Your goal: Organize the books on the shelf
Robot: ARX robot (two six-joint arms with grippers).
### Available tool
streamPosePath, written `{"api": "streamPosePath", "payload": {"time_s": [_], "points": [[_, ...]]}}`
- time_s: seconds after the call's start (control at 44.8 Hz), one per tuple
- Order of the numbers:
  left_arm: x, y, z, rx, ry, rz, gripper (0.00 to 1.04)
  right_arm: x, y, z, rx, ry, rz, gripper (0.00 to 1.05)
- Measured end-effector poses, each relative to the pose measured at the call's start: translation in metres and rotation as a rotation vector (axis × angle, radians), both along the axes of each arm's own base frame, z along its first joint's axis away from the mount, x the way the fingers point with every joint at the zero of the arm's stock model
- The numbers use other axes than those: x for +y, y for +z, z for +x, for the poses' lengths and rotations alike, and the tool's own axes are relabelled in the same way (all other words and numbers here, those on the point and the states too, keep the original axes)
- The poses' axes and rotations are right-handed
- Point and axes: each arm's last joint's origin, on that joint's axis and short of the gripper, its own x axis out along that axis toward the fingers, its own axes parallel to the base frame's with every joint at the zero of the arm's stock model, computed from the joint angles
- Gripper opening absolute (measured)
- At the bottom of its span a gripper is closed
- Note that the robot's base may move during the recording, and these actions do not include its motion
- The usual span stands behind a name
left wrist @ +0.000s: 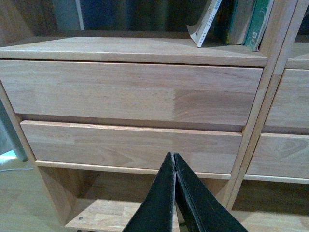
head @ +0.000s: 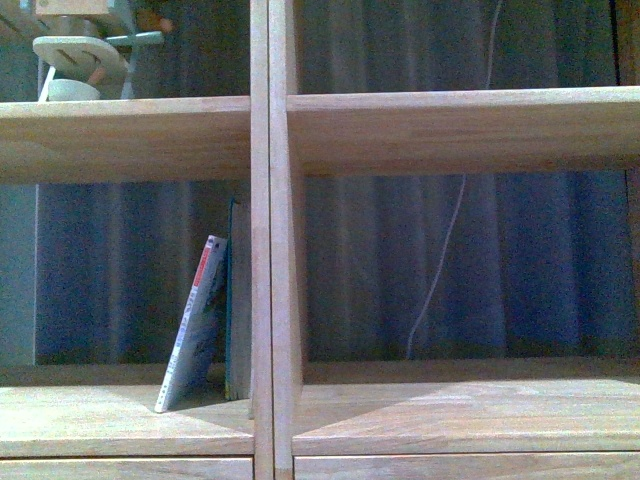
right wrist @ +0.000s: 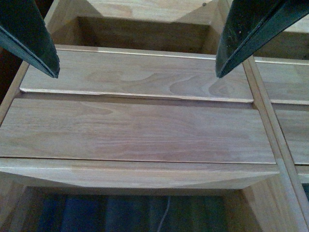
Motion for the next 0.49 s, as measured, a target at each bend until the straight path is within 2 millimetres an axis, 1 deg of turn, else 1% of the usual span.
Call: {"api": "streamPosePath", "payload": {"time_s": [0.045,0.067,0.134,0.156,0.268,0.29,0.335,0.402,0.424,0.469,0.491], "points": [[0.0000,0.0000,0.0000,0.000,0.000,-0.002,0.08,0.0000,0.0000,0.0000,0.000,0.000,0.000,0.98],[0.0000,0.0000,0.0000,0.000,0.000,-0.002,0.13,0.0000,0.0000,0.0000,0.000,0.000,0.000,0.98],[0.0000,0.0000,0.0000,0.000,0.000,-0.002,0.24,0.0000,0.0000,0.0000,0.000,0.000,0.000,0.98],[0.0000,0.0000,0.0000,0.000,0.000,-0.002,0.29,0.0000,0.0000,0.0000,0.000,0.000,0.000,0.98],[0.0000,0.0000,0.0000,0.000,0.000,-0.002,0.47,0.0000,0.0000,0.0000,0.000,0.000,0.000,0.98],[0.0000,0.0000,0.0000,0.000,0.000,-0.002,0.52,0.0000,0.0000,0.0000,0.000,0.000,0.000,0.98],[0.0000,0.0000,0.0000,0.000,0.000,-0.002,0.59,0.0000,0.0000,0.0000,0.000,0.000,0.000,0.98],[0.0000,0.0000,0.0000,0.000,0.000,-0.002,0.75,0.0000,0.0000,0.0000,0.000,0.000,0.000,0.98],[0.0000,0.0000,0.0000,0.000,0.000,-0.002,0.82,0.0000,0.0000,0.0000,0.000,0.000,0.000,0.98],[0.0000,0.0000,0.0000,0.000,0.000,-0.002,0.89,0.0000,0.0000,0.0000,0.000,0.000,0.000,0.98],[0.0000,0.0000,0.0000,0.000,0.000,-0.002,0.94,0.0000,0.0000,0.0000,0.000,0.000,0.000,0.98]]}}
